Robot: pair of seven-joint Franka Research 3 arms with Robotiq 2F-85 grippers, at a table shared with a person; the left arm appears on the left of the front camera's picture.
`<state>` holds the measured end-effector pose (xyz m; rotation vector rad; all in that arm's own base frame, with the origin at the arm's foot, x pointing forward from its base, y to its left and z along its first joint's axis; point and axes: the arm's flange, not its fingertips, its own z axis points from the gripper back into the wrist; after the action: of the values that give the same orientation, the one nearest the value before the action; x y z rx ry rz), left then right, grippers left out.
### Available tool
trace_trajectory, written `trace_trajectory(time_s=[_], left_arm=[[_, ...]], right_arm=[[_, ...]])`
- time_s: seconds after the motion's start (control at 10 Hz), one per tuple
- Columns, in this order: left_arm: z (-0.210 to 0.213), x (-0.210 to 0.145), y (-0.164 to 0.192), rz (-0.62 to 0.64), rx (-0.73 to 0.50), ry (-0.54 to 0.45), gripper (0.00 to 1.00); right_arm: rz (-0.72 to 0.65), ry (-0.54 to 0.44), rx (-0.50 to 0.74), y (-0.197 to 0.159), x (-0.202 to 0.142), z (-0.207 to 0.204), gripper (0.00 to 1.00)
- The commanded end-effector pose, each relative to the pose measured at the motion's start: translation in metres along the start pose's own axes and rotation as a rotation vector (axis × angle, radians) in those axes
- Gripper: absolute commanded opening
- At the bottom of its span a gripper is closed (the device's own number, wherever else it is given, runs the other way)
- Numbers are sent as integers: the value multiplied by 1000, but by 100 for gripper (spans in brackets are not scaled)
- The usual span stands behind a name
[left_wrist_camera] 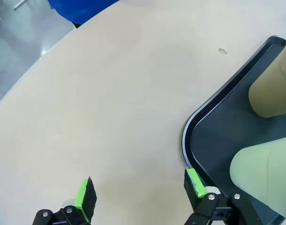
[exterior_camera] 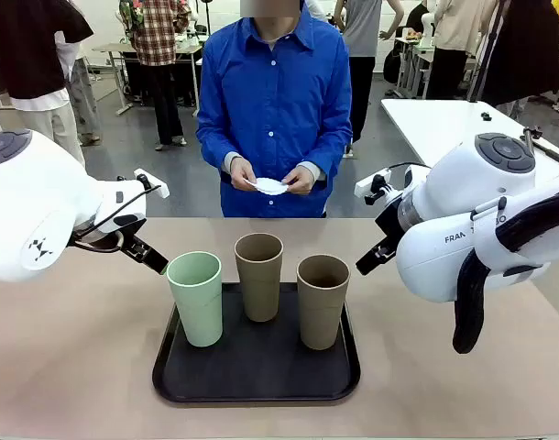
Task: Place coasters on the table and set cups on them.
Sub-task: Pick up one Reusable plastic cup and place it on a coaster set by the human.
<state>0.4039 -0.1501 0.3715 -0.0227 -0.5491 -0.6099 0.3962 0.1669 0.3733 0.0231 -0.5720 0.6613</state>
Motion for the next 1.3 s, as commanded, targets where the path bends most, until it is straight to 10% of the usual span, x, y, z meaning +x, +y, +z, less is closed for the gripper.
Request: trace_trajectory(time_s=[0.0,1.2], left_arm=[[0,0,0,0,0,0,100],[0,0,0,0,0,0,100]], right_arm=[[0,0,0,0,0,0,100],[0,0,0,0,0,0,100]])
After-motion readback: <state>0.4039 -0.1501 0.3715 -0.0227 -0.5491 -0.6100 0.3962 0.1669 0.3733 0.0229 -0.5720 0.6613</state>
